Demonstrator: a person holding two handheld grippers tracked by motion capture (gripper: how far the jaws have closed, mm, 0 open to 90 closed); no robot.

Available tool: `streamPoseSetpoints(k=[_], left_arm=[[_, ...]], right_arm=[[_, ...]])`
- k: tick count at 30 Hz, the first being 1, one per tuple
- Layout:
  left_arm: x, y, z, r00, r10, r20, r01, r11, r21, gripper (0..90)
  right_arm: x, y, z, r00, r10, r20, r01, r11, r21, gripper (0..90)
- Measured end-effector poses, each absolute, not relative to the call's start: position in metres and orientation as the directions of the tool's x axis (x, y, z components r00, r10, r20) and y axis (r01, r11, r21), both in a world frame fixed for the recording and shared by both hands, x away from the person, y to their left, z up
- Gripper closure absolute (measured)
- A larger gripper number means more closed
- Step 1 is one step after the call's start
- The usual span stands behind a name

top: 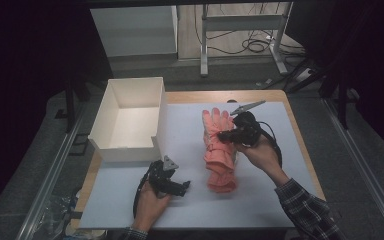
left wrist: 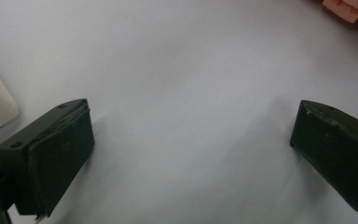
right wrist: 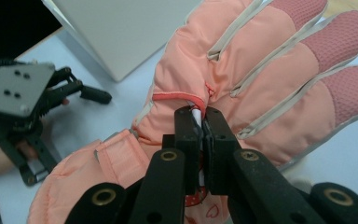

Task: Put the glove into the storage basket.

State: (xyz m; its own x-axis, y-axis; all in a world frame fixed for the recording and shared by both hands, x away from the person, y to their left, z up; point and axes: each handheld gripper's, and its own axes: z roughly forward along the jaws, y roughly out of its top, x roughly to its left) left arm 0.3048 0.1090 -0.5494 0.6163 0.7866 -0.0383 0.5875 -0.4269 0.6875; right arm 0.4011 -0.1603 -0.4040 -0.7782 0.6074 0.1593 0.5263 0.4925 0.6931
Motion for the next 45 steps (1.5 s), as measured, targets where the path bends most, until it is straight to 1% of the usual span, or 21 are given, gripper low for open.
streamPoseSetpoints(k=[7,15,24,26,29,31,35,37,41,45], left_arm=[[0.305,0.109,-0.549,0.616,0.787,-0.039,0.588,-0.426,0.688,0.0],[0.305,0.109,-0.549,0.617,0.786,-0.038,0.588,-0.427,0.687,0.0],[0.305,0.109,-0.549,0.617,0.786,-0.038,0.588,-0.429,0.685,0.0],[0.305,0.109,-0.549,0.616,0.786,-0.039,0.589,-0.428,0.685,0.0],[0.305,0.109,-0.549,0.616,0.786,-0.039,0.589,-0.428,0.685,0.0],[0.305,0.109,-0.549,0.617,0.786,-0.039,0.589,-0.428,0.685,0.0],[0.305,0.109,-0.549,0.617,0.786,-0.038,0.588,-0.428,0.687,0.0],[0.305,0.109,-0.549,0.617,0.786,-0.038,0.588,-0.428,0.687,0.0],[0.305,0.109,-0.549,0.619,0.785,-0.036,0.587,-0.431,0.685,0.0],[0.305,0.109,-0.549,0.617,0.786,-0.038,0.588,-0.428,0.687,0.0]], right_arm=[[0.384,-0.174,-0.417,-0.768,0.619,0.165,0.547,0.501,0.671,85.4],[0.383,-0.176,-0.446,-0.75,0.637,0.179,0.575,0.492,0.654,84.7],[0.381,-0.171,-0.47,-0.737,0.67,0.092,0.562,0.531,0.634,81.9],[0.38,-0.171,-0.474,-0.738,0.669,0.086,0.558,0.534,0.635,81.7],[0.379,-0.172,-0.475,-0.735,0.672,0.088,0.557,0.525,0.644,80.8],[0.379,-0.174,-0.475,-0.735,0.671,0.097,0.557,0.516,0.651,77.9],[0.38,-0.178,-0.466,-0.743,0.658,0.12,0.547,0.495,0.675,66.3],[0.378,-0.18,-0.459,-0.757,0.644,0.112,0.524,0.495,0.694,62.4],[0.372,-0.183,-0.448,-0.77,0.633,0.075,0.483,0.502,0.717,59.3],[0.367,-0.192,-0.439,-0.771,0.635,0.049,0.457,0.498,0.737,58.5]])
